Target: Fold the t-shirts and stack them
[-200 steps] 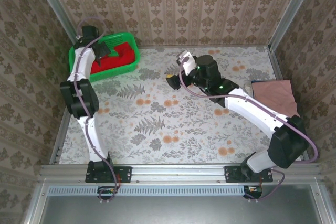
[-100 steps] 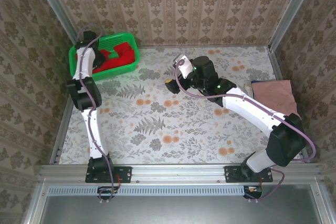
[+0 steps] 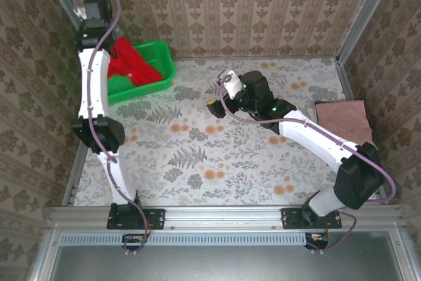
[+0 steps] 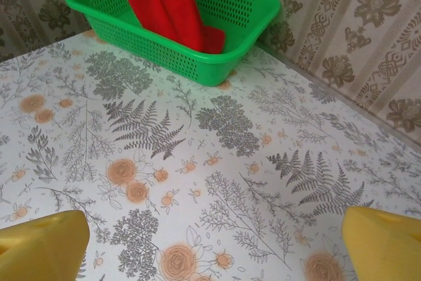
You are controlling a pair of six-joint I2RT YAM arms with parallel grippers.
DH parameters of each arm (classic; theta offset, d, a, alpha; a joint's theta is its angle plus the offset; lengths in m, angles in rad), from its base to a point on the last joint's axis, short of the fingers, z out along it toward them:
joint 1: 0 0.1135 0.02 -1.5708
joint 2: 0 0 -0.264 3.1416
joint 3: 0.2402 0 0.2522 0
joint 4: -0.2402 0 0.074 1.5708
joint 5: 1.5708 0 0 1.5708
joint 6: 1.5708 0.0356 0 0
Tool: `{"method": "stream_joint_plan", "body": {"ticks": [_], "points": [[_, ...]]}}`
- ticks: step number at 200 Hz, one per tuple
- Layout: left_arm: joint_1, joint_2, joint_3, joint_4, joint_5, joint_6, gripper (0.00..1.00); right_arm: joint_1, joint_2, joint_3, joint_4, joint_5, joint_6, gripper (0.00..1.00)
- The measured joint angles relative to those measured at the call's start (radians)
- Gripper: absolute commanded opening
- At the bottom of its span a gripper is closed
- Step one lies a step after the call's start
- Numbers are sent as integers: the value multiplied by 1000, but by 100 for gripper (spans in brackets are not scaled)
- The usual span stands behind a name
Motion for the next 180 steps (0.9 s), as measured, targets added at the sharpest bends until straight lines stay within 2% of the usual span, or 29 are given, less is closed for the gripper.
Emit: {"method": "stream_joint_plan", "body": {"ticks": [33, 85, 125, 153, 180], "points": [[-12, -42, 88, 62, 20, 27, 0, 0, -22, -38, 14, 0, 47, 100], [-37, -39, 93, 75, 54, 50, 0, 0, -24, -43, 15, 1, 78, 100], [-154, -56, 91, 74, 54, 116, 0, -15, -26, -43, 14, 7, 129, 100], [-245, -122, 57, 65, 62, 155, 0, -77, -40, -43, 16, 10, 256, 100], [-333, -241, -60, 73, 66, 159, 0, -133, -61, -66, 45, 25, 384, 100]]}}
